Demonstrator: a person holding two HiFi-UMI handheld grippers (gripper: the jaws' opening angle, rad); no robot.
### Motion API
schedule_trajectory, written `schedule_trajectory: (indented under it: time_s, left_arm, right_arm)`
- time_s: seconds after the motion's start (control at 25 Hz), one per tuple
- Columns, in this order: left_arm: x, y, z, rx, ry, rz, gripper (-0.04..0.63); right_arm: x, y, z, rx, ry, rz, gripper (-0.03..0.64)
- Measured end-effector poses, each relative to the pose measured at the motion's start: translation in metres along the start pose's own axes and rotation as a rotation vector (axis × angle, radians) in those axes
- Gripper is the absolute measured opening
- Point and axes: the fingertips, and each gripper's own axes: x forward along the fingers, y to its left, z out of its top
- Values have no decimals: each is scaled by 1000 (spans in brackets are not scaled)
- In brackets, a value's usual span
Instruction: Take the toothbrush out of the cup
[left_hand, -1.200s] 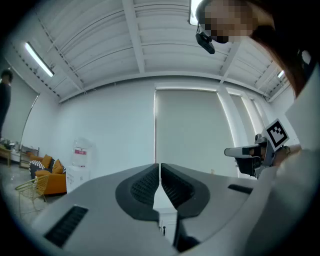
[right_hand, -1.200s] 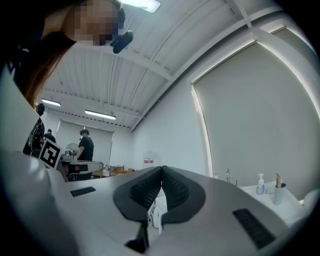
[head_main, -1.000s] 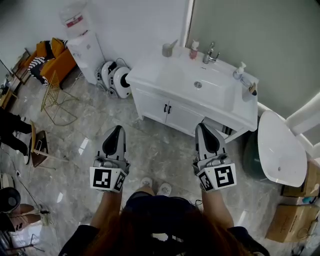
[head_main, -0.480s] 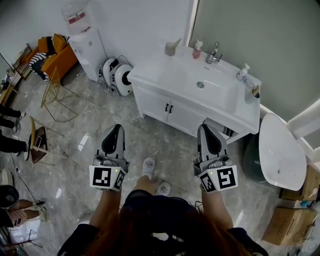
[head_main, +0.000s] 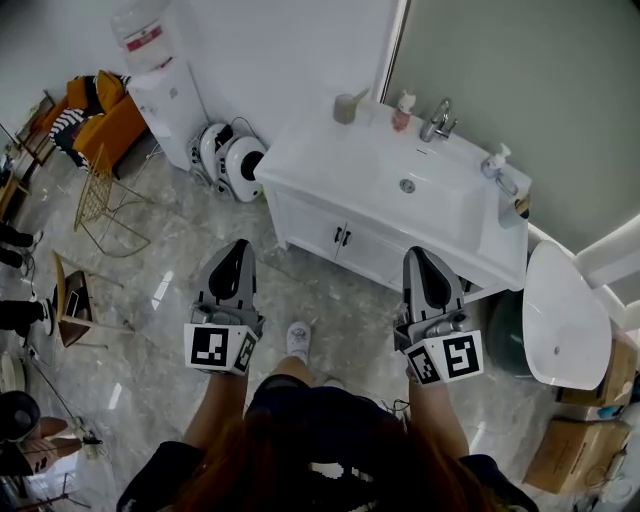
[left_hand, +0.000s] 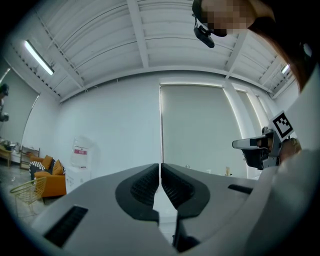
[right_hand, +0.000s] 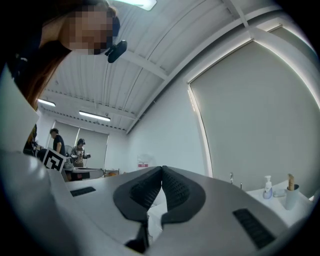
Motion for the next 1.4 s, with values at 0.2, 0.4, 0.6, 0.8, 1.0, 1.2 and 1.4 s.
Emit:
schedule_trajectory:
  time_s: [0.2, 0.4, 0.6, 0.8, 1.0, 1.2, 1.4]
  left_arm:
    - [75, 49, -3, 5, -8, -45, 29]
    - [140, 91, 1, 17, -23, -106, 29]
    - [176, 114, -3, 18, -25, -153, 29]
    - [194, 127, -19, -15, -6, -155, 29]
    - [212, 141, -34, -25, 13, -136, 29]
    - [243, 147, -39, -17, 13, -117, 29]
    - [297, 147, -47, -17, 26, -95, 29]
  right_arm:
    - [79, -16, 0, -17, -24, -39, 15]
    - [141, -29, -2, -23, -44, -99, 15]
    - [174, -34, -12, -25, -26, -141, 15]
    - [198, -43, -23, -22, -5, -152, 15]
    - [224, -53, -34, -9, 0, -138, 15]
    - [256, -70, -43, -5, 8, -99, 15]
    - [297, -116, -49, 11, 8, -81, 15]
